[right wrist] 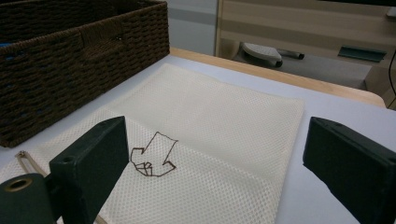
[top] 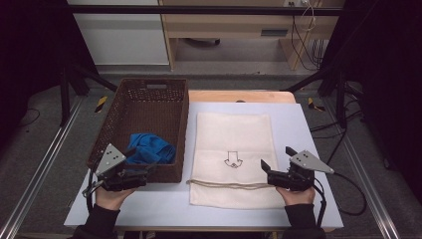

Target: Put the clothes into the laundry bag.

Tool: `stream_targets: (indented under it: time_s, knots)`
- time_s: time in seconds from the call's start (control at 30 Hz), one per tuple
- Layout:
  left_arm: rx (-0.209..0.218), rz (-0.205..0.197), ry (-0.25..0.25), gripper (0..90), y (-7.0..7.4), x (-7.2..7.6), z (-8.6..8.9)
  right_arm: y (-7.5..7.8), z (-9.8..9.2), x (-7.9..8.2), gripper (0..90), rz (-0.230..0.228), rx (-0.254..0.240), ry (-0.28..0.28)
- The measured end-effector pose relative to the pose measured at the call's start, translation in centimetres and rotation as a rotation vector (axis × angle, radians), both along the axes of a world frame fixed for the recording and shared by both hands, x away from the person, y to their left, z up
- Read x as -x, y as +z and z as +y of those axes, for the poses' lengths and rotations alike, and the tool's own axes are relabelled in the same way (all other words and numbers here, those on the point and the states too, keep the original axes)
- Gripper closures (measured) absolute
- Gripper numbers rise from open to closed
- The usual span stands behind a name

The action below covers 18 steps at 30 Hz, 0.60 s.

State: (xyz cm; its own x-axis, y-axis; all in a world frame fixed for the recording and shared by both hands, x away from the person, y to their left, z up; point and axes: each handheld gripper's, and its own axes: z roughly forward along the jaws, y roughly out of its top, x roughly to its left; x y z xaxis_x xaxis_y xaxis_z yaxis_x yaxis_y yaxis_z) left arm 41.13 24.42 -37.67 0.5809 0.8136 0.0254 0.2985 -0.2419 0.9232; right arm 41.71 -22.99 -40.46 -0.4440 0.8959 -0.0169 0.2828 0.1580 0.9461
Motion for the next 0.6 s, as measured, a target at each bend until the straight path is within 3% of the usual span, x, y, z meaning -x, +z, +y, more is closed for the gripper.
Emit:
stream_targets:
  time_s: [0.2,0.6]
  knots:
    - [0.032,-0.018,-0.027,22.0,0.3,0.5,-0.7,0.2,0.3,0.1,7.8,0.002,0.001,0.012]
    - [0.034,-0.007,-0.060,32.6,0.0,1.0,-3.2,0.2,1.5,-0.1,9.9,0.025,0.010,0.044]
